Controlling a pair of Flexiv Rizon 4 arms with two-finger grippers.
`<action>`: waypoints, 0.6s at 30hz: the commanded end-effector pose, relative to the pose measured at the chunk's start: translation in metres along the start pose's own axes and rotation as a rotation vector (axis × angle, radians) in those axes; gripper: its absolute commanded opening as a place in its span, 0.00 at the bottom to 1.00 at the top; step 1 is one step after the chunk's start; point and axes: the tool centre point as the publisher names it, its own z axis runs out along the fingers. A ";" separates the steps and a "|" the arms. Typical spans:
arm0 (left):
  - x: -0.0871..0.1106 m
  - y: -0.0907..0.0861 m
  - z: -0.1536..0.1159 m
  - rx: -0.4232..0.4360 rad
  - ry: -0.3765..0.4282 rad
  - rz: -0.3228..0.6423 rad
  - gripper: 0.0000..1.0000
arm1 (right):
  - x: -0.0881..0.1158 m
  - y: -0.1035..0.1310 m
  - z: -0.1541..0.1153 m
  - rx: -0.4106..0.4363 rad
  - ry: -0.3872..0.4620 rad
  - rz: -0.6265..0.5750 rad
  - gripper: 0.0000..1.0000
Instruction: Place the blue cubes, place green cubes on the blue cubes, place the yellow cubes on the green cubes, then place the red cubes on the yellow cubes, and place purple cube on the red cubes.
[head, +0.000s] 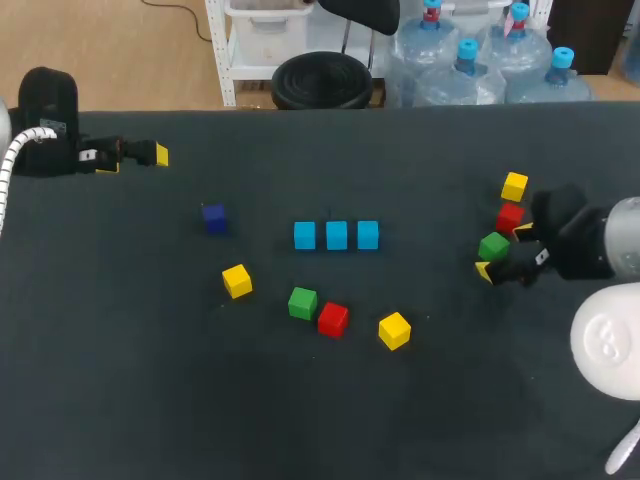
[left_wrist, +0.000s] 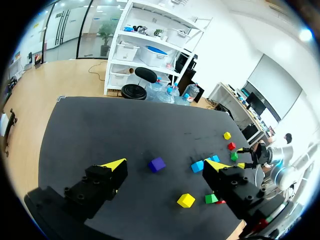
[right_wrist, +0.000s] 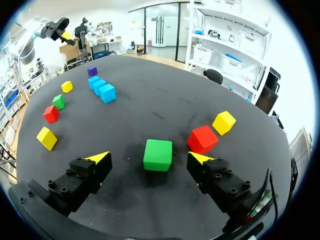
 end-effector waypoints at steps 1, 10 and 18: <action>-0.001 -0.001 0.000 -0.006 0.004 -0.002 1.00 | 0.003 -0.003 0.005 -0.012 -0.013 0.004 0.49; -0.001 -0.001 0.000 -0.006 0.004 -0.002 1.00 | 0.007 -0.002 0.010 -0.017 -0.005 0.017 0.17; -0.001 -0.001 0.000 -0.006 0.004 -0.002 1.00 | 0.006 -0.004 0.008 -0.016 -0.005 0.017 0.00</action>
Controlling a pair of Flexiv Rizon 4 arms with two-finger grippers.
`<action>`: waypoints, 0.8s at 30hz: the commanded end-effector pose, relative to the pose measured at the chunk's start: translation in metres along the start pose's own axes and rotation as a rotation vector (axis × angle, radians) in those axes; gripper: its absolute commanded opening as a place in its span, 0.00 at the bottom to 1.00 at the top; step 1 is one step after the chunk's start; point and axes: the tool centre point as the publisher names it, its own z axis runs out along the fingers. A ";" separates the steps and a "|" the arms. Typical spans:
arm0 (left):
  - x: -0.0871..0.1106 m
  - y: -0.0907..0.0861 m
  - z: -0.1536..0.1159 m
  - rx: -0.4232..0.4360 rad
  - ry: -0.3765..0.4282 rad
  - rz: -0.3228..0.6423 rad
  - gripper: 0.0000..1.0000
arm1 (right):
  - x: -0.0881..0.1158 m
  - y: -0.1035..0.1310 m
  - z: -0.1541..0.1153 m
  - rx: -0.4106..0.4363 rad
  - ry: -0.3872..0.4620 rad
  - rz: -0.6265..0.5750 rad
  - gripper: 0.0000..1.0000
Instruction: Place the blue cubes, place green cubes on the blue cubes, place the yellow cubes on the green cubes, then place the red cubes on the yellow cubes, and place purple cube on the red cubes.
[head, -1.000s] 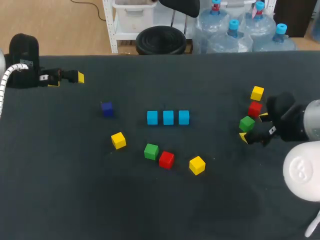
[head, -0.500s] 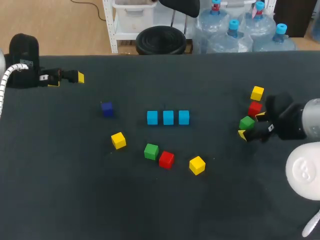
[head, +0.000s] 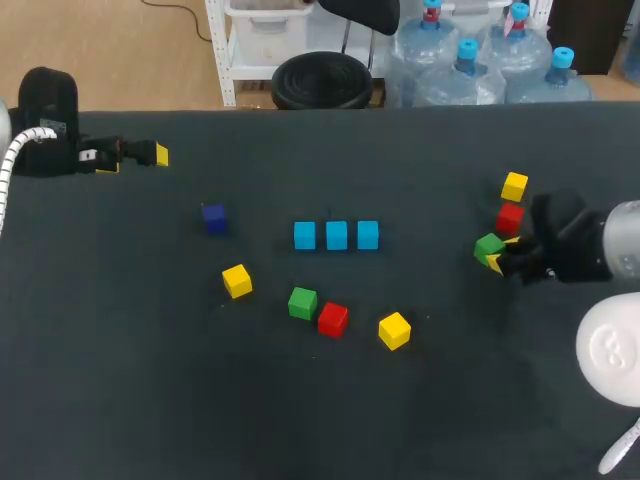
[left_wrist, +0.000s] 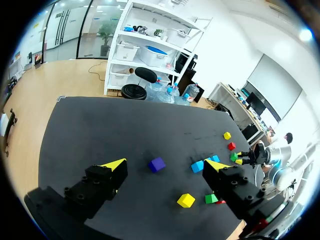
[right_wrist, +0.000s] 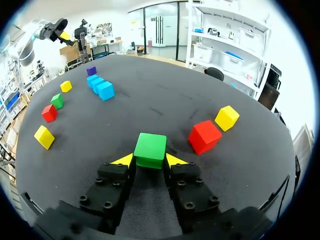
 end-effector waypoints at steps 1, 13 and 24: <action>-0.001 -0.001 0.000 -0.006 0.004 -0.002 1.00 | 0.000 -0.002 0.000 0.001 -0.002 0.000 0.00; -0.001 -0.001 0.000 -0.006 0.004 -0.002 1.00 | -0.009 0.000 0.003 -0.127 -0.034 -0.131 0.00; -0.001 -0.001 0.000 -0.006 0.004 -0.002 1.00 | -0.023 0.012 0.021 -0.419 -0.029 -0.466 0.00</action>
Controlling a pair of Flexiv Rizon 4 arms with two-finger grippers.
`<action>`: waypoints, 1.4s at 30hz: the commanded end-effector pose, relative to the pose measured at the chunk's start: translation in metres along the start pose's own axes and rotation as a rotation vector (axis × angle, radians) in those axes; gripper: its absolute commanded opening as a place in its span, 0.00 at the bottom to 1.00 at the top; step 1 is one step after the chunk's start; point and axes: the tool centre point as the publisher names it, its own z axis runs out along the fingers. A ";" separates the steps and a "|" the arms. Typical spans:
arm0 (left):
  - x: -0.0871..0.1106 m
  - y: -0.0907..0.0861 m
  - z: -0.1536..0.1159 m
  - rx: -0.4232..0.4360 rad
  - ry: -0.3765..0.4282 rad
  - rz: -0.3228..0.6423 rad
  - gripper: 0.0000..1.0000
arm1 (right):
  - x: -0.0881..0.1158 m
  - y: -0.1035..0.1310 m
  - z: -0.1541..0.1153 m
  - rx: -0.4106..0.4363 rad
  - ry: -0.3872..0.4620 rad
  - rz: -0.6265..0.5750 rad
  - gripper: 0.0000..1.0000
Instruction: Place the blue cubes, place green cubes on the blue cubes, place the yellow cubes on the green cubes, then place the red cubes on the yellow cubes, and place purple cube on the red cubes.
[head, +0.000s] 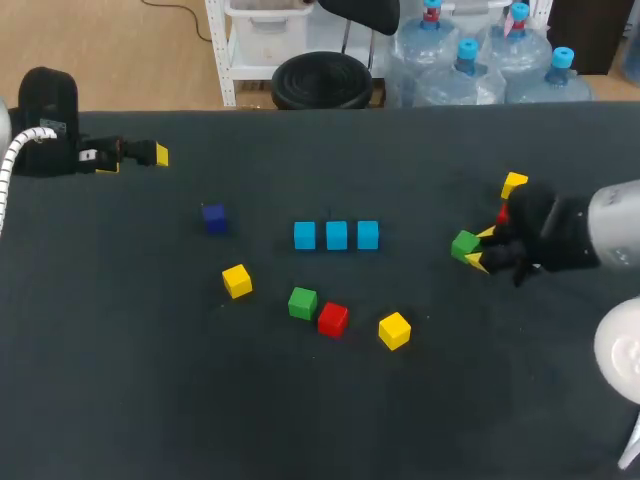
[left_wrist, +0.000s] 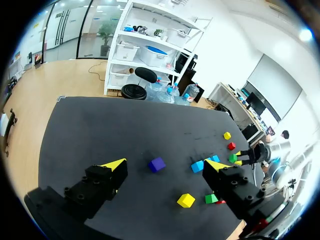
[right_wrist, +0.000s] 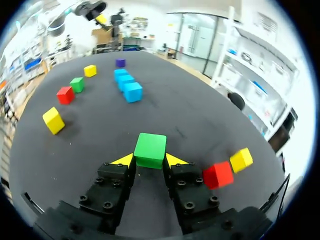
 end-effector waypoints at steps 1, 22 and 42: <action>-0.001 -0.001 0.000 -0.006 0.004 -0.002 1.00 | 0.002 -0.011 0.007 -0.306 -0.056 -0.140 0.00; -0.001 -0.001 0.000 -0.006 0.004 -0.002 1.00 | -0.023 -0.031 -0.018 -0.202 -0.031 0.025 1.00; -0.001 -0.001 0.000 -0.006 0.004 -0.002 1.00 | -0.026 0.001 -0.022 -0.062 -0.010 0.199 1.00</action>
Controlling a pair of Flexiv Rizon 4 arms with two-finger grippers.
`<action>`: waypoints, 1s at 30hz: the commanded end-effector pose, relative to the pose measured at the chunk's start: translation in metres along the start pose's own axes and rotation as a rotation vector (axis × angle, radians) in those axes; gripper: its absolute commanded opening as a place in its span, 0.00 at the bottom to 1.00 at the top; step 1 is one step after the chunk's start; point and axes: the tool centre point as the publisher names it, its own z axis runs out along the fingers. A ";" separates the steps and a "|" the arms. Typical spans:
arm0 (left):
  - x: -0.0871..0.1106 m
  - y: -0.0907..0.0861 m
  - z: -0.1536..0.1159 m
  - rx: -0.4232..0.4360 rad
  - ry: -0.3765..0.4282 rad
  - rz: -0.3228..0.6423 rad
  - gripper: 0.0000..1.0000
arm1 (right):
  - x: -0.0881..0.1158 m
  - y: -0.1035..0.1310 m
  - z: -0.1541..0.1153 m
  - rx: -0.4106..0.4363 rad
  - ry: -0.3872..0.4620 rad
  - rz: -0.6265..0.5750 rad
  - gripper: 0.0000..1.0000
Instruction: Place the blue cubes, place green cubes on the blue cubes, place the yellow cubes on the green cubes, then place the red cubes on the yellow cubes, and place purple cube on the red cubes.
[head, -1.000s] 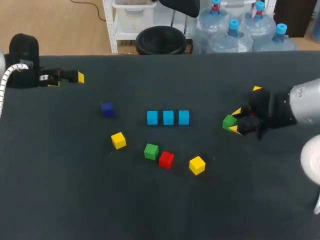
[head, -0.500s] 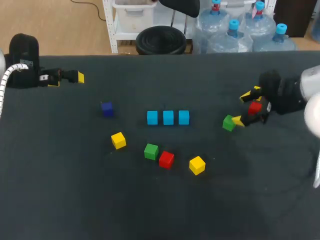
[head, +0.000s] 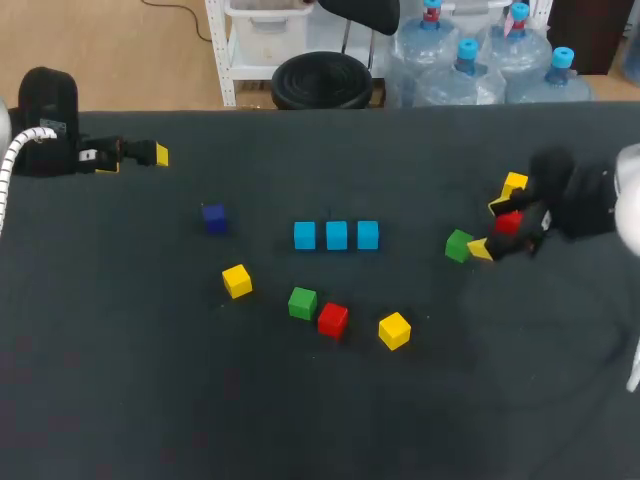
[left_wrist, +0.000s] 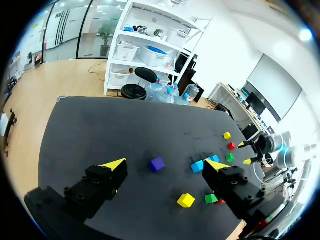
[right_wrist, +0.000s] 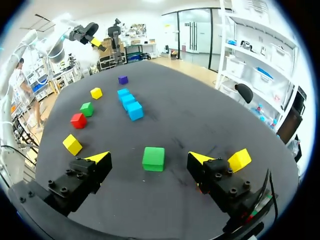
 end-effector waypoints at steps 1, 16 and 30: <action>-0.001 -0.001 0.000 -0.006 0.004 -0.002 1.00 | 0.003 0.005 0.011 0.062 0.017 0.010 1.00; -0.001 -0.001 0.000 -0.006 0.004 -0.002 1.00 | 0.014 -0.008 0.033 0.050 0.020 0.015 1.00; -0.001 -0.001 0.000 -0.006 0.004 -0.002 1.00 | 0.016 -0.019 0.036 0.032 0.028 -0.007 0.72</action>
